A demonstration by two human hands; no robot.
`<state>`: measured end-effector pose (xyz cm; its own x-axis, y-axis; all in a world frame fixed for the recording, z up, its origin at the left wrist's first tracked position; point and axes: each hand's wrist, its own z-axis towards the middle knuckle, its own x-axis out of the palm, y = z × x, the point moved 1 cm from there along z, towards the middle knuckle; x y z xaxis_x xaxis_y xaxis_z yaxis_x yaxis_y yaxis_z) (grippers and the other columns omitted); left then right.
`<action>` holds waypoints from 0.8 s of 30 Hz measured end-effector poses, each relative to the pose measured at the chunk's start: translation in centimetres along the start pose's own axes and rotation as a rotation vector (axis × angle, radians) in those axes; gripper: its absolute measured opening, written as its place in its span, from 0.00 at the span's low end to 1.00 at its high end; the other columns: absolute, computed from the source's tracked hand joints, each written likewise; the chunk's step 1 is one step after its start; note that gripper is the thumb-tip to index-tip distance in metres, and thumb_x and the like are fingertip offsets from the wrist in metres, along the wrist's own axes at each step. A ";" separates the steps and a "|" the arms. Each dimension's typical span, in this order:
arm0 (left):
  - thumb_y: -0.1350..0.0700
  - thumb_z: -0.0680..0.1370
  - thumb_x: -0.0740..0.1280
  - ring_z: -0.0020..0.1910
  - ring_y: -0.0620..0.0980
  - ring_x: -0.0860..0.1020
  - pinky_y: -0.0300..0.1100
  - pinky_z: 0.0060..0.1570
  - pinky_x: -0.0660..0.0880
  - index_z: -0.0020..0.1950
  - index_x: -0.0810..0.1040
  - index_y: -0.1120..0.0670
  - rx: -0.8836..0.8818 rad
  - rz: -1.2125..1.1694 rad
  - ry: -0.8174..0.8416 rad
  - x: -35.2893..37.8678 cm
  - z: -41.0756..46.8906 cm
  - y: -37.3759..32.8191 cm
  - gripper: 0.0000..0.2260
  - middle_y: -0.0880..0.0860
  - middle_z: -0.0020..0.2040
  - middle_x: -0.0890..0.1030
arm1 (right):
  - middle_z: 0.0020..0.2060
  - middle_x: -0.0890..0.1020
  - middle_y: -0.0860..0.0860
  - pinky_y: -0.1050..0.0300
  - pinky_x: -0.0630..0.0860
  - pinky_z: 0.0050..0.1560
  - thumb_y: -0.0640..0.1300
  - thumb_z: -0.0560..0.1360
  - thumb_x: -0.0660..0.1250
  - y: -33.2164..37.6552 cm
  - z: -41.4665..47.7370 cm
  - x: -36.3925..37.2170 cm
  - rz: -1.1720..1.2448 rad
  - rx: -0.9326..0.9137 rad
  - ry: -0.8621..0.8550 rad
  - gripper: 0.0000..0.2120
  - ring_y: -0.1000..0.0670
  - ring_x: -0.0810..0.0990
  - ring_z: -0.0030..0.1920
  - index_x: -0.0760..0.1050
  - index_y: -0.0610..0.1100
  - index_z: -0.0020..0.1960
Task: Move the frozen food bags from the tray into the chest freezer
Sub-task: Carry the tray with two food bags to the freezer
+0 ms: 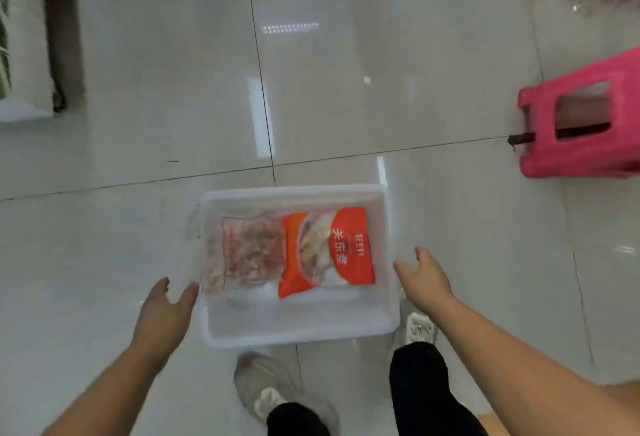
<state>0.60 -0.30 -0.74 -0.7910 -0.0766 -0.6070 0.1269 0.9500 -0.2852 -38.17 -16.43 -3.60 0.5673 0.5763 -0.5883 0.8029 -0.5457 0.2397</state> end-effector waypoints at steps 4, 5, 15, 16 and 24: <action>0.41 0.78 0.65 0.72 0.59 0.69 0.55 0.68 0.64 0.79 0.58 0.57 -0.024 -0.208 0.038 2.9 4.4 1.3 0.35 0.58 0.77 0.65 | 0.75 0.68 0.48 0.43 0.66 0.71 0.61 0.74 0.64 -2.4 4.0 3.0 0.073 0.041 0.164 0.38 0.45 0.70 0.72 0.57 0.48 0.78; 0.41 0.77 0.66 0.66 0.57 0.74 0.54 0.66 0.67 0.77 0.61 0.58 -0.015 -0.246 0.046 3.4 5.2 1.8 0.35 0.58 0.74 0.69 | 0.71 0.73 0.50 0.42 0.69 0.69 0.62 0.73 0.63 -3.0 4.8 3.7 0.096 0.024 0.176 0.35 0.47 0.74 0.68 0.62 0.50 0.76; 0.52 0.77 0.69 0.54 0.54 0.85 0.51 0.50 0.80 0.63 0.80 0.52 -0.042 -0.363 0.377 4.4 8.6 3.3 0.15 0.52 0.55 0.86 | 0.47 0.84 0.49 0.49 0.81 0.50 0.43 0.77 0.67 -2.6 9.0 5.4 0.271 -0.127 0.046 0.06 0.47 0.83 0.47 0.78 0.47 0.54; 0.52 0.78 0.69 0.54 0.54 0.85 0.51 0.51 0.80 0.64 0.80 0.52 -0.044 -0.391 0.392 4.3 8.6 3.3 0.15 0.53 0.55 0.86 | 0.47 0.84 0.48 0.48 0.81 0.50 0.43 0.77 0.67 -2.5 9.1 5.3 0.279 -0.133 0.045 0.07 0.47 0.84 0.47 0.78 0.46 0.55; 0.43 0.75 0.67 0.63 0.54 0.80 0.54 0.63 0.72 0.67 0.79 0.51 -0.170 -0.608 0.466 4.4 5.6 7.6 0.22 0.53 0.64 0.82 | 0.48 0.86 0.46 0.43 0.82 0.51 0.43 0.78 0.67 -2.7 9.7 5.0 0.342 -0.104 0.084 0.08 0.44 0.85 0.48 0.79 0.45 0.56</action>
<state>1.41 4.87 -9.68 -0.8664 -0.4994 0.0042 -0.4731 0.8180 -0.3271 -39.25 -18.00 -14.72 0.8157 0.4218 -0.3958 0.5761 -0.6534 0.4911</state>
